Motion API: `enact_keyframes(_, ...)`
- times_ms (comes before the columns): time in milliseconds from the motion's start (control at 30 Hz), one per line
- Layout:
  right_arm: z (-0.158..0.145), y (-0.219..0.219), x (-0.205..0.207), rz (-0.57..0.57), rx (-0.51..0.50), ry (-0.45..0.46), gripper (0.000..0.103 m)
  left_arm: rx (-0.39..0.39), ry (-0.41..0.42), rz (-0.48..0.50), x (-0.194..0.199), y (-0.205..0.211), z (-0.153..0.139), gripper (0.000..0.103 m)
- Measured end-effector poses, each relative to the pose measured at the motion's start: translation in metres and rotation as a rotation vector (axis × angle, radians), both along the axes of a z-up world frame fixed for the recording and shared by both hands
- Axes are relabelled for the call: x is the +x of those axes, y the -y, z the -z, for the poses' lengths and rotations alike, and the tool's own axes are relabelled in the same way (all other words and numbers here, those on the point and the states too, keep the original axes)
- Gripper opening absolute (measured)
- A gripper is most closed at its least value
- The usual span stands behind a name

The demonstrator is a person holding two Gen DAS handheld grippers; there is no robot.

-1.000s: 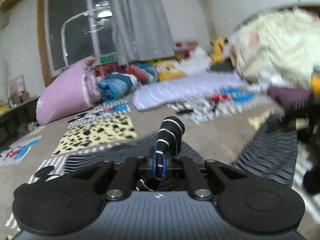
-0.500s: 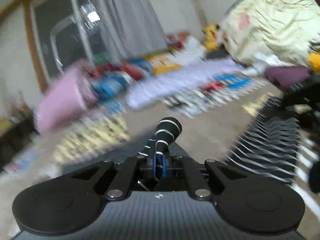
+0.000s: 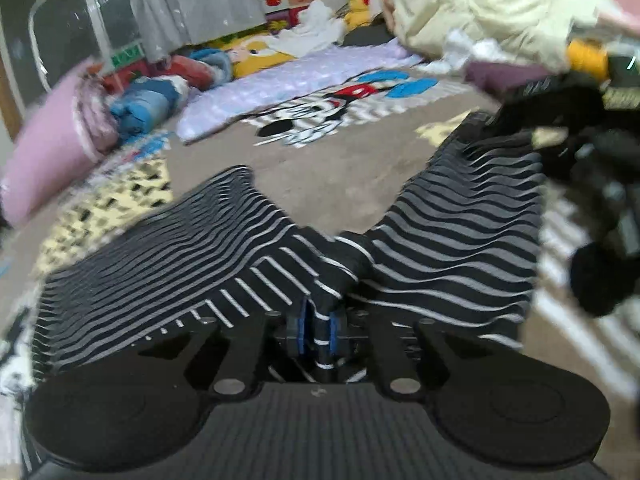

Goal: Fold clothes

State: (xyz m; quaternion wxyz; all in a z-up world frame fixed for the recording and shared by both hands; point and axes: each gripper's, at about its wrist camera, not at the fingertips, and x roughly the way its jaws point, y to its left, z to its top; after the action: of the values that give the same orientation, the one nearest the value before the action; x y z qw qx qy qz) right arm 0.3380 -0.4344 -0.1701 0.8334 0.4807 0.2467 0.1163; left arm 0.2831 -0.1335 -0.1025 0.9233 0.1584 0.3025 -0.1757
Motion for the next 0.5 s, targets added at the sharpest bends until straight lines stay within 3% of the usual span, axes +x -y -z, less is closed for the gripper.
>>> enact_keyframes(100,-0.004,-0.004,-0.001,0.001,0.006,0.002,0.025,-0.123,0.032,0.012,-0.019,-0.040,-0.032,0.022)
enact_keyframes(167,-0.005,-0.005,0.000,0.002,0.004,0.002,0.025,-0.182,0.101,-0.053,-0.032,-0.077,-0.048,0.022)
enact_keyframes(233,-0.006,-0.007,0.001,0.002,0.001,0.001,0.025,-0.176,0.161,-0.167,-0.038,-0.116,-0.053,0.022)
enact_keyframes(300,-0.007,-0.009,0.002,0.003,-0.005,0.001,0.025,-0.130,0.149,-0.261,-0.040,-0.150,-0.042,0.021)
enact_keyframes(400,-0.008,-0.011,0.003,0.004,-0.013,0.001,0.025,0.015,-0.072,-0.320,-0.024,-0.181,0.011,0.023)
enact_keyframes(467,-0.004,-0.006,0.000,0.002,-0.021,0.000,0.026,-0.062,-0.023,-0.334,-0.037,-0.190,0.003,0.023)
enact_keyframes(500,-0.004,-0.006,-0.001,0.003,-0.025,-0.001,0.026,-0.063,0.029,-0.305,-0.044,-0.185,-0.005,0.023)
